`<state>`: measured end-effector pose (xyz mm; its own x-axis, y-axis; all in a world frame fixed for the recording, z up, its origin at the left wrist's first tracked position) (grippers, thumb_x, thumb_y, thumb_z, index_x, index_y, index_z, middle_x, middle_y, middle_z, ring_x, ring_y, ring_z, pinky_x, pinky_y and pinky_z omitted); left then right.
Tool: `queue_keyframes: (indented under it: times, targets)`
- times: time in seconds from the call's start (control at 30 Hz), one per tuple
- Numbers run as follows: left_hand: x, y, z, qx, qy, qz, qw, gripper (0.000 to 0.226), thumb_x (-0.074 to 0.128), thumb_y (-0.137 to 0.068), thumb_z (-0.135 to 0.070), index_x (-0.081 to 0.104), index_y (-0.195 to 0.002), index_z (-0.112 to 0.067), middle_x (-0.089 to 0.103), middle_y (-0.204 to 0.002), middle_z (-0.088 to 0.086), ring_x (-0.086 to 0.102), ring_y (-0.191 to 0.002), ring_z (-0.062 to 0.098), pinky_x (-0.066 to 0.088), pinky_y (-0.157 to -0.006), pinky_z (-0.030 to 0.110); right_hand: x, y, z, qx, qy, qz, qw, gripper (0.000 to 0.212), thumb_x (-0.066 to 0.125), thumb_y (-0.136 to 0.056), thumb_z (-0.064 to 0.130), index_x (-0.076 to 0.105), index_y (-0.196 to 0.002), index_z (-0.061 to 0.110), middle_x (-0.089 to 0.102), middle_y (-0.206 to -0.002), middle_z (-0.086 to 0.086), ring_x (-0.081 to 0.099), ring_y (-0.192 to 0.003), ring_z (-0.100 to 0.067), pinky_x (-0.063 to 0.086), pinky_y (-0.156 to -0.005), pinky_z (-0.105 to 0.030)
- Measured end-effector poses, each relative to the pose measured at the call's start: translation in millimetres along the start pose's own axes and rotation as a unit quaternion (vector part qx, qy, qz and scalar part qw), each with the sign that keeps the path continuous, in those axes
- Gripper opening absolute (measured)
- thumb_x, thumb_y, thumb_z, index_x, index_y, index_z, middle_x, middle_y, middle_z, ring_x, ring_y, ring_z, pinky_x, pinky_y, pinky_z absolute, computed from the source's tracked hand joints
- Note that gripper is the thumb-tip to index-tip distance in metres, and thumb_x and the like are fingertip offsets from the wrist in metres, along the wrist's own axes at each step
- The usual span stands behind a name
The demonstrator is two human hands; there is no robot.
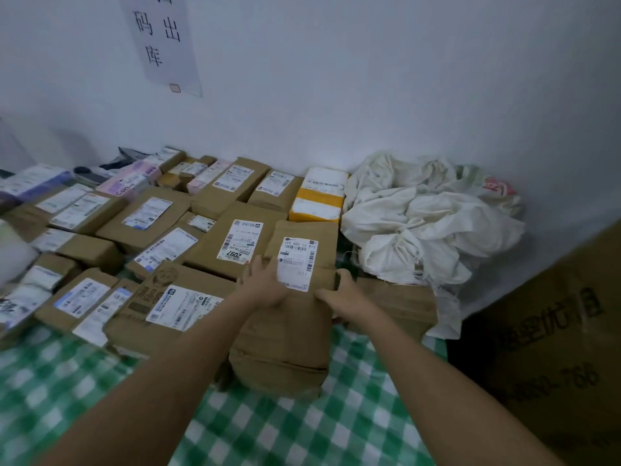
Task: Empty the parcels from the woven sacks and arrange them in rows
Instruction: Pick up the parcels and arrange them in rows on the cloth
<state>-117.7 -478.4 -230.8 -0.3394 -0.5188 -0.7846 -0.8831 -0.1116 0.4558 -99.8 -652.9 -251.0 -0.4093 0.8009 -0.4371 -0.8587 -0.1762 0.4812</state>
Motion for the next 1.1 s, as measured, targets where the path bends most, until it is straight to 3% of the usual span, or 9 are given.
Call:
queue_keyframes:
  times: [0.17,0.3,0.4,0.6,0.7,0.83,0.9,1.0,1.1]
  targets:
    - [11,2,-44,0.09,-0.113,-0.043,0.989,0.068,0.043,-0.097,-0.029,0.005,-0.153,-0.026,-0.011,-0.16,0.007,-0.012,-0.146,0.029,-0.005,-0.117,0.051,-25,5,-11,-0.09,0.017,-0.039,0.995,0.062,0.059,-0.094,0.021,0.027,-0.147,0.021,0.051,-0.118,-0.001,0.053,-0.102,-0.015,0.045,-0.076,-0.025]
    - [26,11,-78,0.155,-0.089,-0.063,0.982,0.055,0.041,-0.098,-0.021,0.021,-0.149,-0.023,0.0,-0.16,0.009,-0.008,-0.147,0.029,-0.004,-0.117,0.05,-58,12,-32,-0.112,0.023,-0.093,0.989,0.029,0.056,-0.095,0.016,0.048,-0.122,0.023,0.057,-0.103,0.001,0.056,-0.093,-0.016,0.049,-0.076,-0.029]
    - [41,8,-102,0.187,-0.027,-0.063,0.98,0.057,0.044,-0.096,-0.018,0.024,-0.149,-0.017,0.009,-0.159,0.01,0.002,-0.147,0.027,0.005,-0.118,0.043,-88,14,-52,-0.091,0.024,-0.174,0.98,0.012,0.053,-0.093,0.012,0.051,-0.101,0.021,0.054,-0.089,0.009,0.055,-0.084,-0.017,0.044,-0.066,-0.027]
    - [70,4,-138,0.162,0.124,-0.008,0.979,0.052,0.048,-0.092,-0.014,0.035,-0.142,-0.01,0.032,-0.148,0.009,0.035,-0.133,0.026,0.033,-0.109,0.036,-124,7,-82,-0.021,0.049,-0.259,0.964,0.005,0.056,-0.089,0.015,0.053,-0.093,0.015,0.059,-0.095,-0.002,0.056,-0.089,-0.02,0.044,-0.073,-0.032]
    - [90,-12,-145,0.095,0.142,0.018,0.985,0.053,0.05,-0.087,-0.024,0.037,-0.136,-0.012,0.035,-0.145,0.012,0.04,-0.126,0.031,0.037,-0.107,0.045,-134,0,-100,0.054,0.092,-0.294,0.95,0.019,0.059,-0.085,0.022,0.054,-0.099,0.012,0.054,-0.115,-0.011,0.05,-0.11,-0.031,0.044,-0.086,-0.036]
    - [104,-21,-149,-0.017,0.154,0.072,0.985,0.077,0.046,-0.095,-0.018,-0.004,-0.15,-0.001,0.0,-0.157,0.02,0.013,-0.143,0.038,0.021,-0.115,0.044,-134,-8,-119,0.155,0.074,-0.263,0.949,0.068,0.062,-0.086,0.038,0.033,-0.14,0.008,0.032,-0.144,-0.015,0.033,-0.131,-0.037,0.037,-0.1,-0.045]
    - [108,-25,-146,-0.037,0.181,0.077,0.98,0.077,0.047,-0.095,-0.018,-0.004,-0.15,0.0,0.008,-0.156,0.021,0.023,-0.14,0.036,0.029,-0.112,0.042,-130,-15,-124,0.173,0.025,-0.238,0.955,0.081,0.062,-0.087,0.043,0.021,-0.148,0.009,0.03,-0.148,-0.016,0.033,-0.133,-0.037,0.035,-0.104,-0.043]
    - [113,-28,-144,-0.042,0.2,0.094,0.974,0.075,0.05,-0.093,-0.019,0.004,-0.151,-0.004,0.029,-0.149,0.019,0.039,-0.131,0.031,0.039,-0.105,0.039,-125,-22,-128,0.186,-0.022,-0.218,0.958,0.085,0.063,-0.084,0.045,0.021,-0.15,0.011,0.034,-0.147,-0.016,0.039,-0.131,-0.037,0.04,-0.105,-0.043]
    - [115,-24,-142,-0.055,0.213,0.104,0.97,0.072,0.049,-0.092,-0.02,0.009,-0.15,-0.004,0.024,-0.151,0.019,0.036,-0.133,0.032,0.036,-0.104,0.038,-124,-21,-130,0.195,-0.026,-0.219,0.956,0.082,0.061,-0.086,0.045,0.023,-0.15,0.011,0.034,-0.147,-0.016,0.04,-0.13,-0.037,0.04,-0.103,-0.042]
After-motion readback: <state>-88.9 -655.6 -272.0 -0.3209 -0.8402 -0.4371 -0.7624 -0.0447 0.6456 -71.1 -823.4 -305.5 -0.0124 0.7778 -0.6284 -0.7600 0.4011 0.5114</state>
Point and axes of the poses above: each hand's wrist, its own y-axis away from the middle knuckle, its own x-axis out of the palm, z = x × y, the point moved 3 cm from there along -y, towards the middle knuckle
